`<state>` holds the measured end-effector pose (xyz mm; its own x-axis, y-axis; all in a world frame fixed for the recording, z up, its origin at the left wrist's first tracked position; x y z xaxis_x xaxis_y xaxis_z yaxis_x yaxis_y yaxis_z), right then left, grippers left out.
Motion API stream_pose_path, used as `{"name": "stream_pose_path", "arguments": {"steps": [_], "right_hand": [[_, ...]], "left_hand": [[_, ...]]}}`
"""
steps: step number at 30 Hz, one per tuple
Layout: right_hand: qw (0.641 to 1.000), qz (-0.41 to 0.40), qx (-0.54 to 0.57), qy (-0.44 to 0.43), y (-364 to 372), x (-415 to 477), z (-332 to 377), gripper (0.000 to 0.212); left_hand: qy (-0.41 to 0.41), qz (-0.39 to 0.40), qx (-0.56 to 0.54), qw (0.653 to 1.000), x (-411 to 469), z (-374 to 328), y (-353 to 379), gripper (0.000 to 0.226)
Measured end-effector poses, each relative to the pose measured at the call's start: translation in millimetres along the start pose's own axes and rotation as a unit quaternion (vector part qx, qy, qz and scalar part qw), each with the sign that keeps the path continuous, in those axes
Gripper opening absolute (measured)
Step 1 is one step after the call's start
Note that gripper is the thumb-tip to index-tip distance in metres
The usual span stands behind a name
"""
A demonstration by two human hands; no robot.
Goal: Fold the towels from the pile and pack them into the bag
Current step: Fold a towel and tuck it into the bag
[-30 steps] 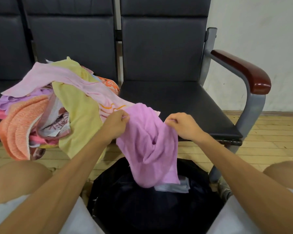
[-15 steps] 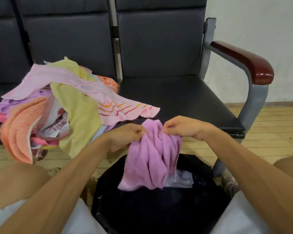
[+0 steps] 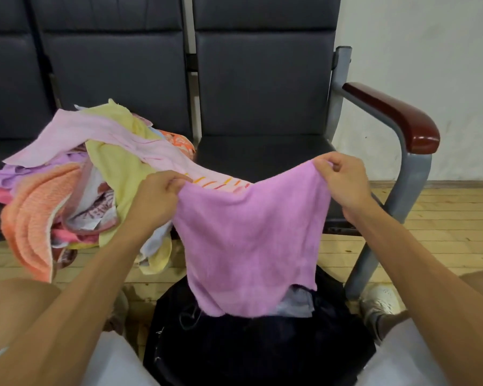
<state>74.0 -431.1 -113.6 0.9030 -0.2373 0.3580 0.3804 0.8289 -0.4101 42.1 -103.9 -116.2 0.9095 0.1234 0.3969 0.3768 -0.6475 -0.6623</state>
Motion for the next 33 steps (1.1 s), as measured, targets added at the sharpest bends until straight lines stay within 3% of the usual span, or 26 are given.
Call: {"name": "stream_pose_path", "arguments": {"steps": [6, 11, 16, 22, 26, 33], "right_hand": [[0.991, -0.109, -0.07, -0.038, -40.2, 9.2, 6.9, 0.023], [0.979, -0.081, -0.159, -0.102, -39.0, 2.9, 15.9, 0.024], [0.977, -0.061, -0.184, -0.087, -33.0, 2.1, 7.6, 0.027], [0.948, -0.041, -0.302, -0.087, -29.3, -4.4, 11.3, 0.029], [0.971, -0.009, -0.239, -0.031, -27.6, -0.5, 3.6, 0.023], [0.986, -0.026, -0.166, 0.019, -29.1, 7.4, -4.3, 0.012]], "left_hand": [[0.004, -0.103, 0.051, 0.993, 1.8, 14.0, -50.3, 0.021], [0.044, -0.133, 0.074, 0.987, -5.0, 5.6, -59.9, 0.019], [0.024, -0.118, 0.082, 0.989, -4.7, 3.4, -57.4, 0.023], [0.031, -0.117, 0.113, 0.986, -3.5, 6.5, -55.1, 0.023], [0.023, -0.109, 0.047, 0.993, -2.6, 4.6, -55.3, 0.023], [-0.033, -0.096, -0.077, 0.992, 4.9, 16.9, -51.5, 0.019]]}}
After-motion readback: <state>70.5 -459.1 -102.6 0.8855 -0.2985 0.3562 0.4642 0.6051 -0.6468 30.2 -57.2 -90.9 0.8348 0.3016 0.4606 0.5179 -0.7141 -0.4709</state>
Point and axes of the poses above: each hand's wrist, its own x-axis towards the middle knuckle, its own y-axis out of the palm, z = x × y, the point moved 6 cm from there along x, towards the middle knuckle, and after that the axes turned 1 degree about y, right-handed, at the moved point
